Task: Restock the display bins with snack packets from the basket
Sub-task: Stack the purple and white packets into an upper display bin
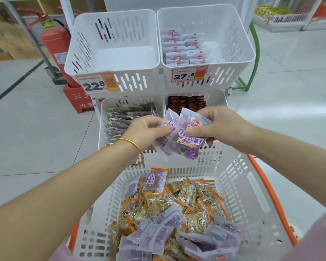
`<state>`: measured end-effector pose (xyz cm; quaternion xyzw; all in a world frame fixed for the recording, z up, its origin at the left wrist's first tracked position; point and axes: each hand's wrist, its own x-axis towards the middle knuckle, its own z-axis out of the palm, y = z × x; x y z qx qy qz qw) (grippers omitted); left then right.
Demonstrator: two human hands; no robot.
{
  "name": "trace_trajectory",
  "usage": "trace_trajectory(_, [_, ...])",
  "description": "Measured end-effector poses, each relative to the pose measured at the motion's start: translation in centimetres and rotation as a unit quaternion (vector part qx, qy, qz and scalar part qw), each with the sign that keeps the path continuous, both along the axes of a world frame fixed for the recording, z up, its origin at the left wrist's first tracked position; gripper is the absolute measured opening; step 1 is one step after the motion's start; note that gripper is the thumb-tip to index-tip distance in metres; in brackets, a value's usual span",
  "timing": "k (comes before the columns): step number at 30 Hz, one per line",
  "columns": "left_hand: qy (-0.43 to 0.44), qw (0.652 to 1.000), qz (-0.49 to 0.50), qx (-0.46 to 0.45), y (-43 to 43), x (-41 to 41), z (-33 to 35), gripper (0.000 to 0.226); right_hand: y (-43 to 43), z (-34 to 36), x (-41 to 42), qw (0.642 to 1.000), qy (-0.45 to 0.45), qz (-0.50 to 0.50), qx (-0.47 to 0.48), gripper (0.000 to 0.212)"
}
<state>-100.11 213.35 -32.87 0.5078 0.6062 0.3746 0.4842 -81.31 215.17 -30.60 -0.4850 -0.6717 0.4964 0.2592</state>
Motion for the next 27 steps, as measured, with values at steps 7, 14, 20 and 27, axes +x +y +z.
trace_trajectory(7, [-0.054,0.998,0.014,-0.006,-0.2,0.2,0.0,0.012,-0.1,-0.5,-0.1,0.995,-0.016,-0.056,0.085,0.016])
trace_trajectory(14, [-0.116,0.993,-0.03,-0.001,-0.5,0.3,0.1,0.025,-0.2,-0.9,0.0,0.994,0.0,-0.051,0.098,0.019])
trace_trajectory(20, [-0.147,0.985,-0.086,0.006,-0.8,0.9,0.3,0.03,-0.5,-1.6,-0.5,0.989,0.005,-0.05,0.142,0.019])
trace_trajectory(27, [-0.111,0.982,-0.145,0.049,-1.3,1.6,-0.3,0.07,-0.5,-2.3,-0.9,0.979,-0.026,-0.067,0.19,0.024])
